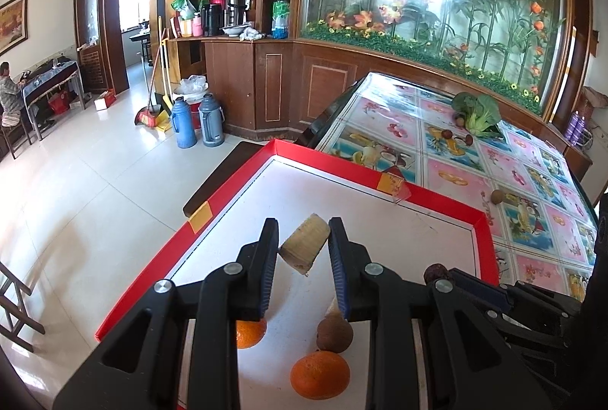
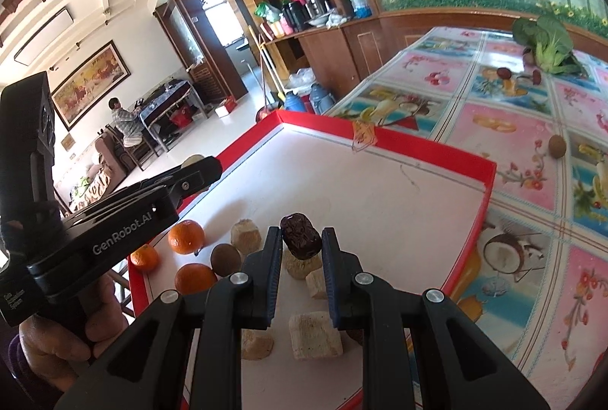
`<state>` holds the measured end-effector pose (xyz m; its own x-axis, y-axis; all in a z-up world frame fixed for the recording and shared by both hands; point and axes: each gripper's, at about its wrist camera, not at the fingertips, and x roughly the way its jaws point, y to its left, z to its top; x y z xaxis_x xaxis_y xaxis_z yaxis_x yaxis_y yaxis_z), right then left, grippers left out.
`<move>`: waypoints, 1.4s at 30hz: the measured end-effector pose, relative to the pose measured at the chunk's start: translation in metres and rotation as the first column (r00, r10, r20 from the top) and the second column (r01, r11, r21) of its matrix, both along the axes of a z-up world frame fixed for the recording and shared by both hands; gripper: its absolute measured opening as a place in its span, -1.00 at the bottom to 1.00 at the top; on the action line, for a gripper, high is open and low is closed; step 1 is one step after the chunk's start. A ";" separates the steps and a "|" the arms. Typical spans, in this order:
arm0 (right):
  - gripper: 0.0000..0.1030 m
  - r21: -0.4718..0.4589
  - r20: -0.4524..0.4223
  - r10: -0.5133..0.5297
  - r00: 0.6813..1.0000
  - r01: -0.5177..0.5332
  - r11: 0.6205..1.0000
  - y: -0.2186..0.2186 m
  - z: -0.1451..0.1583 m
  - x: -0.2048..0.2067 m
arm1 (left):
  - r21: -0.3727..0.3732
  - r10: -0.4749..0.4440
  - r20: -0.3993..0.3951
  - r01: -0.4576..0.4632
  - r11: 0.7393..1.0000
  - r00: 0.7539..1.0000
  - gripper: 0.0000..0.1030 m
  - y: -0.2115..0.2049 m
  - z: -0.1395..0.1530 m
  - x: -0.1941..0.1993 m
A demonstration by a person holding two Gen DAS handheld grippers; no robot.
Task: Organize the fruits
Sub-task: 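Lower the cube into the tray with the left tool while the right tool lowers the date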
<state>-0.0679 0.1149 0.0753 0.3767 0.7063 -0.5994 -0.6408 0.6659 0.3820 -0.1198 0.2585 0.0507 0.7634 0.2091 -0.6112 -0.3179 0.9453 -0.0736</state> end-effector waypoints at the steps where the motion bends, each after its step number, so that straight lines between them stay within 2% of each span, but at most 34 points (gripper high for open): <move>1: -0.63 0.002 0.003 0.005 1.000 -0.005 1.000 0.000 0.001 -0.001 | -0.001 -0.001 -0.003 0.001 1.000 1.000 -0.44 0.000 -0.001 0.001; 25: -0.63 -0.049 0.062 0.107 0.992 -0.104 0.993 0.012 0.000 -0.024 | 0.021 -0.008 -0.084 0.009 1.000 0.996 -0.44 -0.007 -0.015 0.016; 42: -0.61 -0.135 0.071 0.180 0.981 -0.169 0.976 0.024 -0.009 -0.037 | 0.118 0.010 -0.193 0.013 0.993 0.981 -0.43 -0.017 -0.025 0.025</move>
